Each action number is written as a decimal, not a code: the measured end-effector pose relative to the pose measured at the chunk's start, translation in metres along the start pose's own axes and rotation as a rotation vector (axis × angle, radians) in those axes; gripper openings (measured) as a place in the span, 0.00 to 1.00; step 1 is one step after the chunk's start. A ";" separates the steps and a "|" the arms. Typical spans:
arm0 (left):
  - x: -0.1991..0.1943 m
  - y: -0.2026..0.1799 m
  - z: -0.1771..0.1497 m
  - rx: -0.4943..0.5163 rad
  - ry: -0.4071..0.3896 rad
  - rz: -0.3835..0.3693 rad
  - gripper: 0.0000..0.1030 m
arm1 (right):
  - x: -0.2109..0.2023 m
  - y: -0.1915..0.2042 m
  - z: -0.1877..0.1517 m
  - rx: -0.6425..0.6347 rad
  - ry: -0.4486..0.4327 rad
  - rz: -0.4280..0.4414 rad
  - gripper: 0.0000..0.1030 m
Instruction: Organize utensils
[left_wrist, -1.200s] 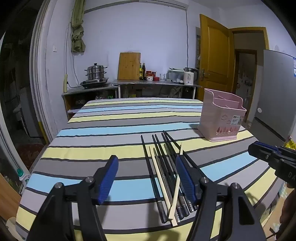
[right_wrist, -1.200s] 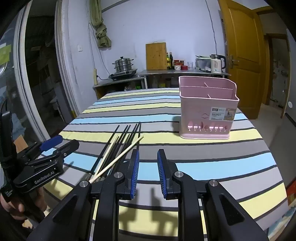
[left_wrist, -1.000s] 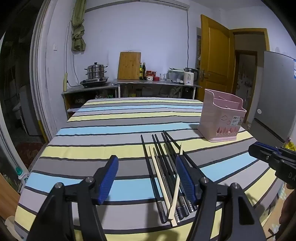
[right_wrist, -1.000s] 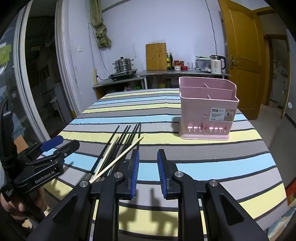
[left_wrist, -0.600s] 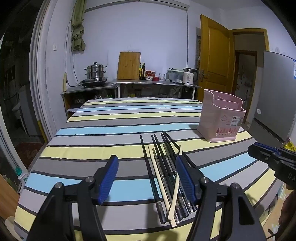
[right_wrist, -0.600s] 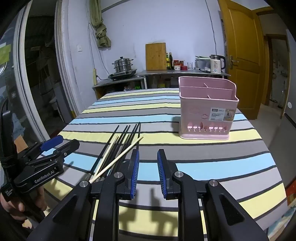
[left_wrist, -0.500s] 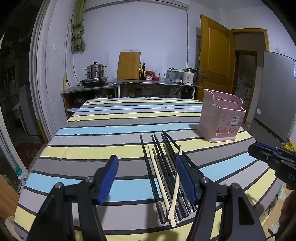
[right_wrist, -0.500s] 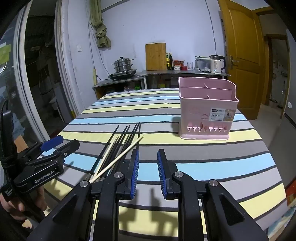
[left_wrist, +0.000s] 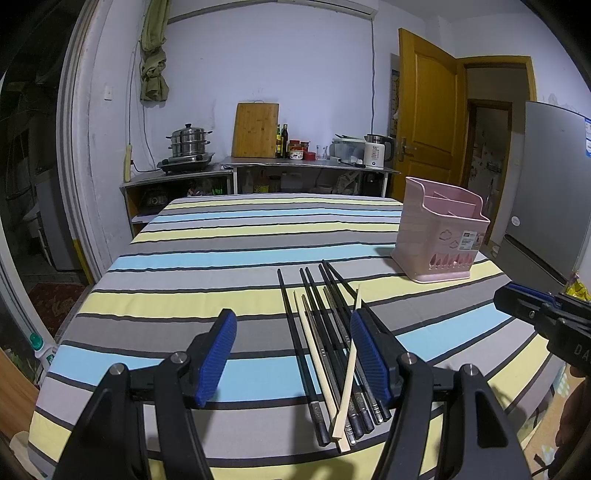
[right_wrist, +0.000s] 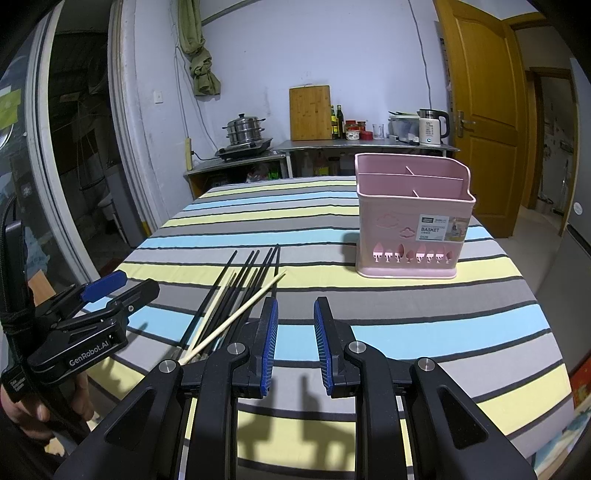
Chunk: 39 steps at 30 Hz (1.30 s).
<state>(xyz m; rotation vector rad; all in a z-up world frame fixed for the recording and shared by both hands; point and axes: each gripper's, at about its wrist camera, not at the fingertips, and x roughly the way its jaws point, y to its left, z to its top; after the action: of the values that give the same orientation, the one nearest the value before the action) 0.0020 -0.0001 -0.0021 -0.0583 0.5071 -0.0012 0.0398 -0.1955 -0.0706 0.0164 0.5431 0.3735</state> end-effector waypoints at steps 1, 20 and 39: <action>0.000 0.000 0.000 0.001 0.000 0.000 0.65 | 0.000 0.000 0.000 -0.001 0.000 0.000 0.20; -0.001 -0.002 0.001 0.003 0.007 -0.008 0.65 | 0.001 0.001 -0.002 0.003 -0.002 -0.001 0.20; 0.000 -0.001 0.000 0.003 0.011 -0.009 0.65 | 0.001 0.000 -0.002 0.003 -0.002 -0.001 0.20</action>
<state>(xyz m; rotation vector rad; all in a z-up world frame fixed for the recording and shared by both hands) 0.0025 -0.0015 -0.0019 -0.0575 0.5182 -0.0116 0.0395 -0.1950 -0.0728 0.0194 0.5418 0.3713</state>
